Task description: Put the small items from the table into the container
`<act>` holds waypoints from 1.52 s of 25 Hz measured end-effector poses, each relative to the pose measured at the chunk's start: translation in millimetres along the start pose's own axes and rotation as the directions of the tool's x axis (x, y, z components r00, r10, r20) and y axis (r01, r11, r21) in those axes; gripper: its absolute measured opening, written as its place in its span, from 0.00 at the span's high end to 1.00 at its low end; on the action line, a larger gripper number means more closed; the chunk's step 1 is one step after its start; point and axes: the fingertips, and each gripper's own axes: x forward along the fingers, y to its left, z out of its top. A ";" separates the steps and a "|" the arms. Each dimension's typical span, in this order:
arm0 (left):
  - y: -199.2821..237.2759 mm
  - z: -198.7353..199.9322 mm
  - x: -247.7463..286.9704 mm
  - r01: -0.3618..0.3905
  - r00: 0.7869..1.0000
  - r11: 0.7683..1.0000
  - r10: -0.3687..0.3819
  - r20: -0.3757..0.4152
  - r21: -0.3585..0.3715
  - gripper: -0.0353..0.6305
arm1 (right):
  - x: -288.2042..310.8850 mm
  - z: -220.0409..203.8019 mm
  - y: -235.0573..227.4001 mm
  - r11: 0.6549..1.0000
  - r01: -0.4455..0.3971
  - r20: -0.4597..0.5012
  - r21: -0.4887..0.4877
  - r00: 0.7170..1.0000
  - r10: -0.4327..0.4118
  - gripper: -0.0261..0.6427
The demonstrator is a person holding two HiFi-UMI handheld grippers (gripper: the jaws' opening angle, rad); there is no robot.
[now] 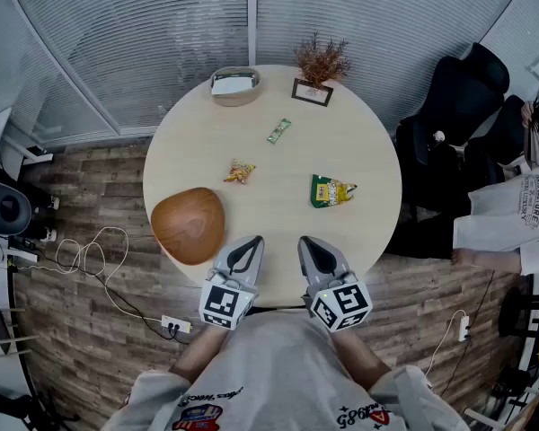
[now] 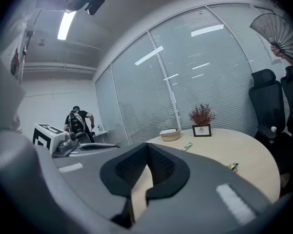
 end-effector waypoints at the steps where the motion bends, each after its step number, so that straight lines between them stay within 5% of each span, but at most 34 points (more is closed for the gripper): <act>1: 1.0 3.6 3.5 -0.003 1.000 1.000 0.003 0.004 0.001 0.95 | 1.5 3.5 -1.7 1.000 -0.003 0.001 -0.003 1.000 0.003 0.96; 24: 12.9 15.5 59.8 -0.261 0.965 0.964 0.260 -0.028 -0.048 0.95 | 48.2 -19.2 -60.9 0.964 -0.261 -0.107 -0.044 0.961 0.255 0.96; 31: 26.2 -20.6 72.4 -0.293 0.953 0.954 0.287 -0.097 -0.060 0.95 | 80.4 -62.0 -112.3 0.980 -0.192 -0.181 -0.053 0.967 0.179 0.91; 38: 30.4 -35.0 90.1 -0.279 0.955 0.955 0.265 -0.135 -0.097 0.95 | 110.7 -93.3 -220.4 0.980 0.056 -0.255 -0.190 0.961 -0.104 0.59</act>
